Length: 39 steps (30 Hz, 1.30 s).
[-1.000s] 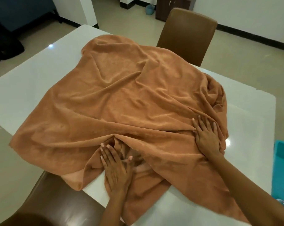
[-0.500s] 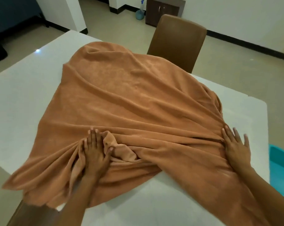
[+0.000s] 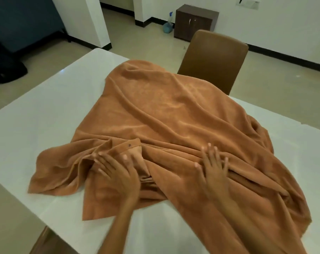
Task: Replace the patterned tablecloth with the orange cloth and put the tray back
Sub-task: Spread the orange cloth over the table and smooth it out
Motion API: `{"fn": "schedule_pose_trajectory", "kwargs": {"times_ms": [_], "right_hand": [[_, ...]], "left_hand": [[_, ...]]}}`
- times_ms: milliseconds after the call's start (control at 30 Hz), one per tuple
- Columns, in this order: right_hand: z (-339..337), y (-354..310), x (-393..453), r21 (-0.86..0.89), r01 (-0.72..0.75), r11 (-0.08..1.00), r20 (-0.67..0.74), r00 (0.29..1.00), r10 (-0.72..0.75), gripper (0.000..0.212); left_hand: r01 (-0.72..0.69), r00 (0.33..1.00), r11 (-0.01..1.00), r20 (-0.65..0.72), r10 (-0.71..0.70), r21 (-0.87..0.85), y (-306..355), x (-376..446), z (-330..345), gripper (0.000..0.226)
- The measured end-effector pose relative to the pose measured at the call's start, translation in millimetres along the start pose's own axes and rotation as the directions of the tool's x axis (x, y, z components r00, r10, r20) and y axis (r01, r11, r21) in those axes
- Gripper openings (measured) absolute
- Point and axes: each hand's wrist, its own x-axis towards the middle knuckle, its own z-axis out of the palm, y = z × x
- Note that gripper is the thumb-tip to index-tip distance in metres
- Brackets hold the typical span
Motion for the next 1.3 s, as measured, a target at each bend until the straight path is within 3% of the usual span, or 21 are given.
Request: {"fn": "schedule_pose_trajectory", "kwargs": {"times_ms": [67, 133, 233, 367, 633, 833, 933, 1067, 1233, 1300], "right_hand": [[19, -29, 17, -0.072, 0.082, 0.994, 0.079, 0.994, -0.077, 0.072], [38, -35, 28, -0.160, 0.125, 0.979, 0.183, 0.978, -0.095, 0.074], [51, -16, 37, -0.217, 0.095, 0.972, 0.245, 0.969, -0.040, 0.070], [48, 20, 57, -0.260, 0.053, 0.964, 0.152, 0.988, -0.013, 0.056], [21, 94, 83, -0.285, -0.065, 0.956, 0.066, 0.994, 0.087, 0.060], [25, 101, 91, -0.251, -0.127, 0.959, -0.023, 0.992, 0.125, 0.071], [29, 101, 92, -0.257, -0.130, 0.958, 0.008, 0.991, 0.137, 0.071], [29, 84, 82, -0.183, -0.195, 0.964, 0.007, 0.980, 0.200, 0.069], [40, 32, 63, 0.058, -0.146, 0.988, -0.051, 0.987, 0.149, 0.087], [49, 16, 59, 0.064, -0.117, 0.991, -0.038, 0.992, 0.119, 0.090]], "left_hand": [[0.139, 0.989, 0.989, 0.059, -0.136, -0.042, 5, -14, 10, 0.073], [0.180, 0.982, 0.984, 0.054, -0.180, -0.005, -3, -8, 16, 0.077], [0.039, 0.999, 0.994, 0.031, -0.042, 0.101, -29, 15, 15, 0.080], [-0.099, 0.995, 0.988, 0.002, 0.100, 0.121, -61, 60, 9, 0.082], [-0.375, 0.925, 0.916, 0.122, 0.360, 0.141, -83, 167, 2, 0.083], [-0.345, 0.939, 0.911, 0.089, 0.333, 0.226, -100, 243, 2, 0.081], [-0.349, 0.933, 0.900, 0.014, 0.358, 0.260, -80, 219, 3, 0.074], [-0.273, 0.962, 0.959, 0.000, 0.274, 0.081, -22, 123, 15, 0.076], [-0.069, 0.973, 0.993, 0.213, 0.088, -0.094, 68, 2, 59, 0.089], [-0.014, 0.958, 0.996, 0.285, 0.040, -0.093, 83, -16, 74, 0.089]]}}
